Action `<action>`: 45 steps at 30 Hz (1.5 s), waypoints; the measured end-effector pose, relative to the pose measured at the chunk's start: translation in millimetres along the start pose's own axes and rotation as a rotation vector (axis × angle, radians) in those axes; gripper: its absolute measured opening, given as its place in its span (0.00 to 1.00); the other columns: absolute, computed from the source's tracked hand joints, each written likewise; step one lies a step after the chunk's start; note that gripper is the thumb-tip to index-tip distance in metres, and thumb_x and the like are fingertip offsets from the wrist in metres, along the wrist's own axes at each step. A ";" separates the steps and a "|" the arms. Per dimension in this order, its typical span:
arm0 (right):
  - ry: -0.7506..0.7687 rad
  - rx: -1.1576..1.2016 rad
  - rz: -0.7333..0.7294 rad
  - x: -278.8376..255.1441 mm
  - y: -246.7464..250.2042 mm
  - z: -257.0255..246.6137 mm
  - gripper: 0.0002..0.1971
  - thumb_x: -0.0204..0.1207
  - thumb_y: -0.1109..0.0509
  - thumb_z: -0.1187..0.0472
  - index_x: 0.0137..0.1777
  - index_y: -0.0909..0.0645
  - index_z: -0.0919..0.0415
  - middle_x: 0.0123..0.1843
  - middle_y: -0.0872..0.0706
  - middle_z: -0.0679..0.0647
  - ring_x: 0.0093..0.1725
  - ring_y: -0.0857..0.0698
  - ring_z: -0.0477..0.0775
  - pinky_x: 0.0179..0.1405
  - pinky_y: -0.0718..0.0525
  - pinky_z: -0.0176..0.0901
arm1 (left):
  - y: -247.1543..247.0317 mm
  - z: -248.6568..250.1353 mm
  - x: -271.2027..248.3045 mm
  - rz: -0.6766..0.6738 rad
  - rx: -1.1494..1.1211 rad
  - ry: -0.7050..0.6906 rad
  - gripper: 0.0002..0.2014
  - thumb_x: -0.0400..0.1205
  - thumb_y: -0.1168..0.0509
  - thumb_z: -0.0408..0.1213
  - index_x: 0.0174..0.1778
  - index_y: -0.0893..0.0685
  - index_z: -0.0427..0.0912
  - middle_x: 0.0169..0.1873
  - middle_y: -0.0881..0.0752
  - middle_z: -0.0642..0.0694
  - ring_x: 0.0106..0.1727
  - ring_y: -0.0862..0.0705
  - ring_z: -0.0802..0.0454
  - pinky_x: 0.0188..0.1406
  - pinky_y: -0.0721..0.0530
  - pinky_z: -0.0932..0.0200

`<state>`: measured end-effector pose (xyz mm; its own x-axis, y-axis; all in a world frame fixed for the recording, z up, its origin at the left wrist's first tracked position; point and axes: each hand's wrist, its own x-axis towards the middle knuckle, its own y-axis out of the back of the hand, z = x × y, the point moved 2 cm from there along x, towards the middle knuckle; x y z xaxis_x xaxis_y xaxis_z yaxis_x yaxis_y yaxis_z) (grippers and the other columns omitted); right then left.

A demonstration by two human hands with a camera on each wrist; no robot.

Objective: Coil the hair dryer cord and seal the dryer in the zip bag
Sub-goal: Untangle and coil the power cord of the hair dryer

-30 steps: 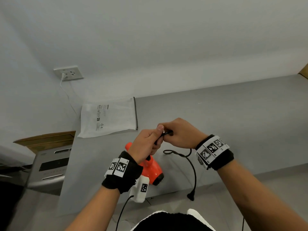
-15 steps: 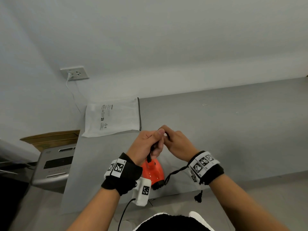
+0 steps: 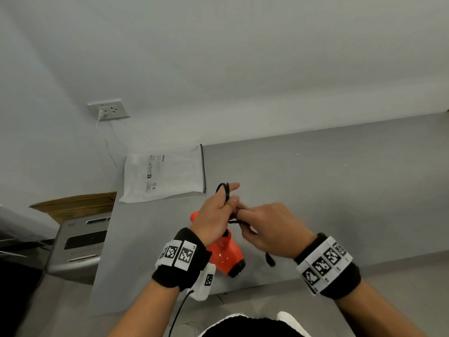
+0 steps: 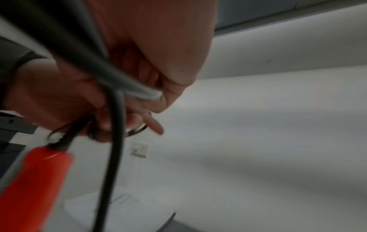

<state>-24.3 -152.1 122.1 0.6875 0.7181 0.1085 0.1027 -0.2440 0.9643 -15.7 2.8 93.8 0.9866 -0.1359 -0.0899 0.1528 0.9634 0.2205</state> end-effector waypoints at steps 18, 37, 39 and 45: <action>-0.186 0.301 -0.003 16.2 -1.6 47.4 0.14 0.71 0.39 0.49 0.51 0.16 0.46 0.24 0.25 0.41 0.28 0.25 0.46 0.33 0.24 0.43 | 2.4 4.1 -9.5 -0.213 -0.196 0.067 0.24 0.83 0.34 0.52 0.29 0.26 0.38 0.21 0.38 0.51 0.22 0.44 0.55 0.19 0.44 0.62; -0.243 0.738 0.117 30.1 -16.9 32.8 0.03 0.79 0.27 0.57 0.46 0.14 0.54 0.32 0.14 0.52 0.31 0.19 0.55 0.34 0.17 0.45 | 20.2 -4.9 -6.8 -0.182 -0.158 0.067 0.25 0.87 0.38 0.53 0.25 0.27 0.48 0.20 0.37 0.51 0.20 0.41 0.54 0.20 0.39 0.61; -0.282 0.761 0.087 26.8 -24.0 42.3 0.05 0.78 0.25 0.54 0.50 0.15 0.53 0.26 0.19 0.48 0.26 0.26 0.48 0.30 0.24 0.37 | 22.5 -8.1 -6.4 -0.170 -0.217 0.069 0.22 0.87 0.38 0.52 0.27 0.25 0.48 0.20 0.38 0.52 0.21 0.44 0.56 0.19 0.43 0.62; -0.411 0.524 -0.006 11.3 -59.6 74.1 0.10 0.82 0.31 0.49 0.44 0.12 0.51 0.24 0.19 0.47 0.25 0.21 0.44 0.32 0.22 0.37 | 25.7 -2.9 -5.6 -0.131 -0.355 0.048 0.19 0.85 0.37 0.50 0.32 0.18 0.43 0.19 0.36 0.53 0.17 0.41 0.59 0.15 0.41 0.67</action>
<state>30.6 -177.8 48.0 0.8934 0.4385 -0.0978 0.3719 -0.5998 0.7085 -17.5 28.9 97.1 0.9549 -0.2606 -0.1423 0.2403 0.9598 -0.1452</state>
